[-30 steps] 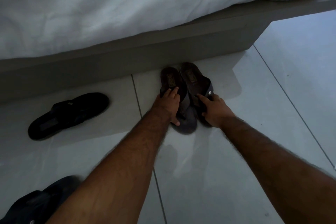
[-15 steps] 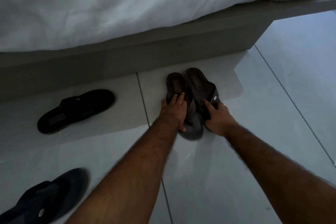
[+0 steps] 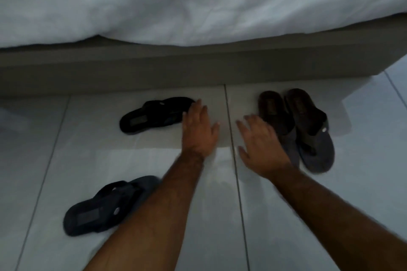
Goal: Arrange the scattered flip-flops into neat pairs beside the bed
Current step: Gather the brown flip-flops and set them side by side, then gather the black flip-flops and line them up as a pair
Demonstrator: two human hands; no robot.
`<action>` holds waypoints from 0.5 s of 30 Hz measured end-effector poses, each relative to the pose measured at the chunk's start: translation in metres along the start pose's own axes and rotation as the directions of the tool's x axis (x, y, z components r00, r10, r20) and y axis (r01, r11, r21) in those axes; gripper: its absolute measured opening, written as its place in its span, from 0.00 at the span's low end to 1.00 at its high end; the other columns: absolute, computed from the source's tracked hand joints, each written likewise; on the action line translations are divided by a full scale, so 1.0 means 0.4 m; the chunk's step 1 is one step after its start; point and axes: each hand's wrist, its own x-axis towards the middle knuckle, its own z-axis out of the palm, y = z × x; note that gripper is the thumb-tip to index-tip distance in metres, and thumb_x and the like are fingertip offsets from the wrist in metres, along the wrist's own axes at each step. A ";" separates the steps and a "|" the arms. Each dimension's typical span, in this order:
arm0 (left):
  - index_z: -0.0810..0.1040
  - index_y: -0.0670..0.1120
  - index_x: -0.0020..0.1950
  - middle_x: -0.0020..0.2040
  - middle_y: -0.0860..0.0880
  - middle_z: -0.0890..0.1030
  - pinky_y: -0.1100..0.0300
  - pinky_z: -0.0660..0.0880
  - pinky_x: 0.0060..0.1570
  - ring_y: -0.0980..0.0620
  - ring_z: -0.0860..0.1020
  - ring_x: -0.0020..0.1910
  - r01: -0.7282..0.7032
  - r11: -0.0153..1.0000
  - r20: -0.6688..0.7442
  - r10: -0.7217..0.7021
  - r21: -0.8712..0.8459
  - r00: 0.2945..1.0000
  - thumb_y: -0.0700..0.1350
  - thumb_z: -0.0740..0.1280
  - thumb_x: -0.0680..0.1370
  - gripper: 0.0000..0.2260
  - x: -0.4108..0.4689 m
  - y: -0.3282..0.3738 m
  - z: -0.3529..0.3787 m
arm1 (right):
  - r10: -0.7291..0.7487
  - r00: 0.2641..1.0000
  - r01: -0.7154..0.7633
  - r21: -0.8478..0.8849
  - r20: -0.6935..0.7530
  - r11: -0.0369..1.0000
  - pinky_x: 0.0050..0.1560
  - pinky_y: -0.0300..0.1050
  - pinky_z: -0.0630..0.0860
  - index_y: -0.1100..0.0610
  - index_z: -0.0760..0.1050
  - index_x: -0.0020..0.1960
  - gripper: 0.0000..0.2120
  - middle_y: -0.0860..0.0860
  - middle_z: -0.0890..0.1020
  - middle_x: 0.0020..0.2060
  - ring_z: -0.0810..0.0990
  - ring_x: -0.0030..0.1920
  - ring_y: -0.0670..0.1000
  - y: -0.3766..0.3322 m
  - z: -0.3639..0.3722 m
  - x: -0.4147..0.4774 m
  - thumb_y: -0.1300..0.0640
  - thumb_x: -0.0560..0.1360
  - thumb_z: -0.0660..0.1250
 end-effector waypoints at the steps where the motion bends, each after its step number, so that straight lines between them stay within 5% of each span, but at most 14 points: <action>1: 0.63 0.38 0.77 0.80 0.38 0.59 0.42 0.50 0.79 0.40 0.57 0.79 0.066 0.998 -0.038 -0.065 0.014 0.997 0.53 0.60 0.81 0.28 0.010 -0.050 -0.027 | -0.073 0.997 0.073 0.011 0.035 0.997 0.76 0.60 0.57 0.57 0.56 0.79 0.35 0.61 0.60 0.78 0.54 0.79 0.61 -0.039 0.018 0.016 0.50 0.76 0.63; 5: 0.64 0.36 0.75 0.77 0.36 0.63 0.41 0.55 0.77 0.37 0.60 0.77 0.314 0.949 -0.190 -0.311 -0.012 0.931 0.52 0.59 0.82 0.26 -0.040 -0.232 -0.128 | -0.196 0.975 0.193 0.045 0.105 0.980 0.78 0.57 0.52 0.55 0.49 0.81 0.33 0.58 0.51 0.81 0.47 0.81 0.58 -0.182 0.074 0.137 0.51 0.79 0.57; 10: 0.69 0.40 0.71 0.75 0.39 0.67 0.46 0.61 0.76 0.41 0.64 0.75 0.427 0.904 -0.249 -0.409 0.020 0.878 0.53 0.61 0.81 0.23 -0.216 -0.334 -0.182 | -0.170 0.959 0.143 0.132 0.224 0.981 0.78 0.60 0.54 0.52 0.44 0.81 0.41 0.59 0.44 0.81 0.44 0.80 0.60 -0.274 0.088 0.327 0.49 0.77 0.65; 15: 0.73 0.42 0.64 0.64 0.38 0.74 0.39 0.72 0.62 0.37 0.72 0.65 0.752 0.659 -0.307 -0.715 0.007 0.629 0.58 0.63 0.79 0.22 -0.396 -0.331 -0.148 | -0.085 0.896 0.029 0.133 0.435 0.991 0.79 0.57 0.49 0.48 0.37 0.80 0.49 0.59 0.40 0.80 0.41 0.80 0.58 -0.271 0.105 0.388 0.41 0.75 0.68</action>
